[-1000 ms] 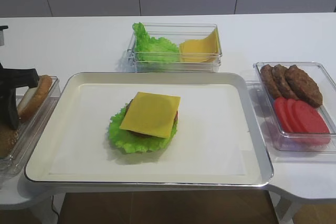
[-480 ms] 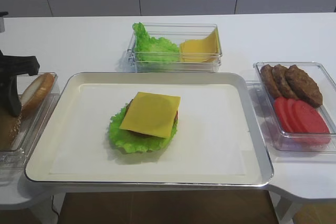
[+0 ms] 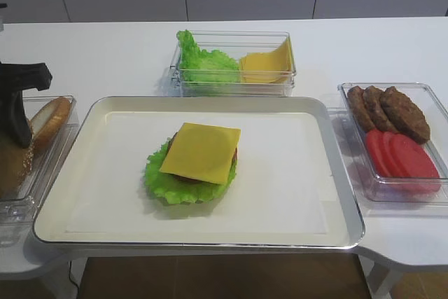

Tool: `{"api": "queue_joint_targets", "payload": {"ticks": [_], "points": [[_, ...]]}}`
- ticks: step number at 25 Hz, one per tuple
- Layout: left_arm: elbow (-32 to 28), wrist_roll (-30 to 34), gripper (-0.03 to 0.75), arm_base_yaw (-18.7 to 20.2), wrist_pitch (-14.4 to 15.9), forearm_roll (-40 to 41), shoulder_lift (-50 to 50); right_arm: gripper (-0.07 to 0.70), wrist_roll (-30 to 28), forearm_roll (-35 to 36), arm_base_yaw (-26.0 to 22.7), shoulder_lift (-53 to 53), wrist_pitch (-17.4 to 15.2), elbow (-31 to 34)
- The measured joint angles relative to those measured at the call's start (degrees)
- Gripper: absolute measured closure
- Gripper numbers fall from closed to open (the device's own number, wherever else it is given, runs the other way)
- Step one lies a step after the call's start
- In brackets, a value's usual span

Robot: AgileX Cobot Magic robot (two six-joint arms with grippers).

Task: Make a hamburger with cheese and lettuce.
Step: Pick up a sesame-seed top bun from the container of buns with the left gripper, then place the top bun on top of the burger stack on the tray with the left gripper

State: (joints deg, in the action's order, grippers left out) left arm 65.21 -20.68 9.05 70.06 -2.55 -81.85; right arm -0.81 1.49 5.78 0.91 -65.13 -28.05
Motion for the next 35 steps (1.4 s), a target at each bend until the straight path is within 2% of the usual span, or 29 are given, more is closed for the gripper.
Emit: {"api": "queue_joint_targets", "payload": {"ticks": [10,16,28,35], "points": [[0.0,0.6,0.507,0.0,0.4,-2.2,6.1,0.332,-0.1,0.0,0.0,0.0,0.0,0.0],[0.0,3.2,0.507,0.0,0.6,-5.4,8.4,0.332,-0.1,0.0,0.0,0.0,0.0,0.0],[0.0,10.3,0.509,0.0,0.6,-15.6,8.7,0.332,-0.2,0.0,0.0,0.0,0.0,0.0],[0.0,17.1,0.509,0.0,0.6,-26.2,8.7,0.332,-0.2,0.0,0.0,0.0,0.0,0.0]]}}
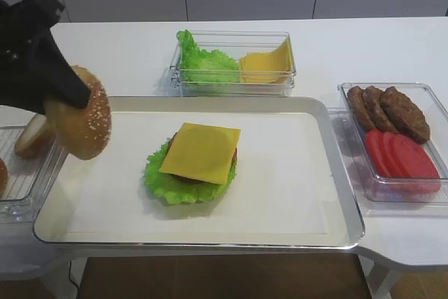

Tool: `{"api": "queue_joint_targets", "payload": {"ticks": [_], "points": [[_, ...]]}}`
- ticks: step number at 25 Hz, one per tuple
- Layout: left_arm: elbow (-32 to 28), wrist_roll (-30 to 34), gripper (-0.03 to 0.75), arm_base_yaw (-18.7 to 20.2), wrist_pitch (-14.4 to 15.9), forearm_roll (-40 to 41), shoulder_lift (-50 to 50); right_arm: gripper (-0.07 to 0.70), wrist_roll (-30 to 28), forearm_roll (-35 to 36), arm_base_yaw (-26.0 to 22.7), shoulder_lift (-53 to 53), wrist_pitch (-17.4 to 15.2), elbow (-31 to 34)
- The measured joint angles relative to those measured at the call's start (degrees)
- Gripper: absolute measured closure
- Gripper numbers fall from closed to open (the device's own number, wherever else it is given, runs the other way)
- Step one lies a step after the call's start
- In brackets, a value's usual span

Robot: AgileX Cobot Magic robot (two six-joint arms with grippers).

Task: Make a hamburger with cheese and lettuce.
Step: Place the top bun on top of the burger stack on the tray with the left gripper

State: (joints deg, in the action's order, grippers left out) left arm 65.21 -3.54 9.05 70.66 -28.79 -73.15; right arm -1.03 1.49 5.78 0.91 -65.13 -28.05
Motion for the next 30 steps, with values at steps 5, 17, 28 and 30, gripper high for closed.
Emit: {"api": "queue_joint_targets", "payload": {"ticks": [5,17,28,30], "points": [[0.0,6.8,0.509,0.0,0.0,-9.8,0.0,0.332,0.0,0.0,0.0,0.0,0.0,0.0],[0.0,23.6,0.509,0.0,-0.5,-29.8,-7.4,0.332,0.1,0.0,0.0,0.0,0.0,0.0],[0.0,29.5,0.509,0.0,-1.5,-32.8,-15.9,0.332,0.1,0.0,0.0,0.0,0.0,0.0],[0.0,29.9,0.509,0.0,-1.5,-33.9,-17.1,0.332,0.1,0.0,0.0,0.0,0.0,0.0]]}}
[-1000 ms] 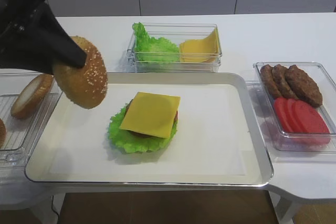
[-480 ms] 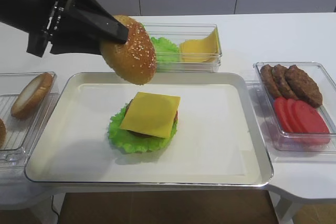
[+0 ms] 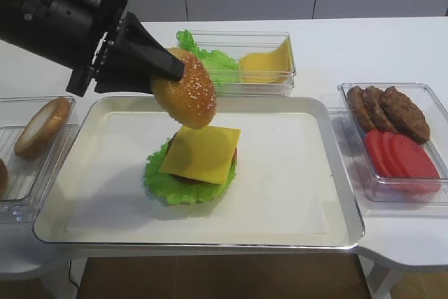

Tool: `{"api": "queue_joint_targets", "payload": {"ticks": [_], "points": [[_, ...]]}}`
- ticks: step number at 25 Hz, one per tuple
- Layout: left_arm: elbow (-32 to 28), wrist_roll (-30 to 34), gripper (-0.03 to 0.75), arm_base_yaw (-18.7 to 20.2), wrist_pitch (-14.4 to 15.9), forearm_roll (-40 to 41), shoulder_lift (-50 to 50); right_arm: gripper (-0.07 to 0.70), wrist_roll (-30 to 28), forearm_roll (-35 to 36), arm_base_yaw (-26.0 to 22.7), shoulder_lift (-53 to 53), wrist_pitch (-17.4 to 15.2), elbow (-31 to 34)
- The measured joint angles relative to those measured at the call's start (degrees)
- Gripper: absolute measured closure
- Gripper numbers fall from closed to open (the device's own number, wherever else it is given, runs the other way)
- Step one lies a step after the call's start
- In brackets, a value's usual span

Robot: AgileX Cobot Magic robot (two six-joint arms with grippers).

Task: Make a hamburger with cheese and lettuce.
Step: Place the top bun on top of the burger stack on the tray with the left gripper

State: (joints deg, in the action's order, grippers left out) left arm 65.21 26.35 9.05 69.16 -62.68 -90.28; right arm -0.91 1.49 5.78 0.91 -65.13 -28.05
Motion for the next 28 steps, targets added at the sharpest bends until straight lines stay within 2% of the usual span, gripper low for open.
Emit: {"api": "queue_joint_targets", "payload": {"ticks": [9,28], "points": [[0.0,1.9,0.509,3.3,-0.4,-1.7,-4.4,0.332,0.0,0.0,0.0,0.0,0.0,0.0],[0.1,2.8,0.511,3.3,-0.8,-1.9,-6.2,0.332,0.0,0.0,0.0,0.0,0.0,0.0]]}}
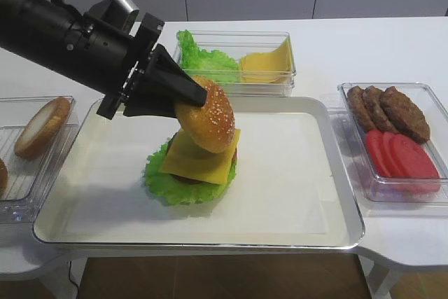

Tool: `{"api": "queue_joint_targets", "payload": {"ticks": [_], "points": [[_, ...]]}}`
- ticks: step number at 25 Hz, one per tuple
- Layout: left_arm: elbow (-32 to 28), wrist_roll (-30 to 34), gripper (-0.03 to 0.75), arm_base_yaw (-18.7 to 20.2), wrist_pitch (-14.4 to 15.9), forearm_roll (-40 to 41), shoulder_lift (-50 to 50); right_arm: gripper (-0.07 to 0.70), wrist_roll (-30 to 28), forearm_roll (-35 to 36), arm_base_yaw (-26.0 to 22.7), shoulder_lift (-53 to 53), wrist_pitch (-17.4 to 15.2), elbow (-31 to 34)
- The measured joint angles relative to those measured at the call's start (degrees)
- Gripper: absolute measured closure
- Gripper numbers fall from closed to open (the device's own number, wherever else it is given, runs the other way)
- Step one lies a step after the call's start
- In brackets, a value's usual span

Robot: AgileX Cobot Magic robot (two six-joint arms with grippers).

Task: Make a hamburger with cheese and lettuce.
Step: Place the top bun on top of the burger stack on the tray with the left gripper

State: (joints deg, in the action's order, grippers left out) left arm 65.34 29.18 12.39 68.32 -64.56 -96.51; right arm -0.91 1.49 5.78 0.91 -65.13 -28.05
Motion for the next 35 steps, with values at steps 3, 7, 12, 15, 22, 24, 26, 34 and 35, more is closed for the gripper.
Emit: {"api": "queue_joint_targets", "payload": {"ticks": [3,7,12,15,22,24,26,34,35], "points": [[0.0,0.0,0.511,0.0,0.0,-0.1,-0.5,0.332,0.0,0.0,0.0,0.0,0.0,0.0],[0.0,0.0,0.512,0.3,-0.2,-0.1,-2.3,0.332,0.1,0.0,0.0,0.0,0.0,0.0],[0.0,0.0,0.512,0.5,-0.3,-0.1,-2.8,0.332,0.1,0.0,0.0,0.0,0.0,0.0],[0.0,0.0,0.512,0.5,-0.3,0.1,-2.8,0.332,0.1,0.0,0.0,0.0,0.0,0.0],[0.3,-2.0,0.512,0.5,0.0,2.0,-2.8,0.332,0.0,0.0,0.0,0.0,0.0,0.0],[0.3,-2.4,0.512,0.5,0.1,2.2,-2.8,0.332,0.0,0.0,0.0,0.0,0.0,0.0],[0.3,-2.7,0.512,0.5,0.1,2.2,-2.8,0.332,0.0,0.0,0.0,0.0,0.0,0.0],[0.4,-3.0,0.512,0.5,0.2,2.5,-2.8,0.332,0.0,0.0,0.0,0.0,0.0,0.0],[0.4,-3.0,0.512,0.5,0.2,2.5,-2.8,0.332,0.0,0.0,0.0,0.0,0.0,0.0]]}}
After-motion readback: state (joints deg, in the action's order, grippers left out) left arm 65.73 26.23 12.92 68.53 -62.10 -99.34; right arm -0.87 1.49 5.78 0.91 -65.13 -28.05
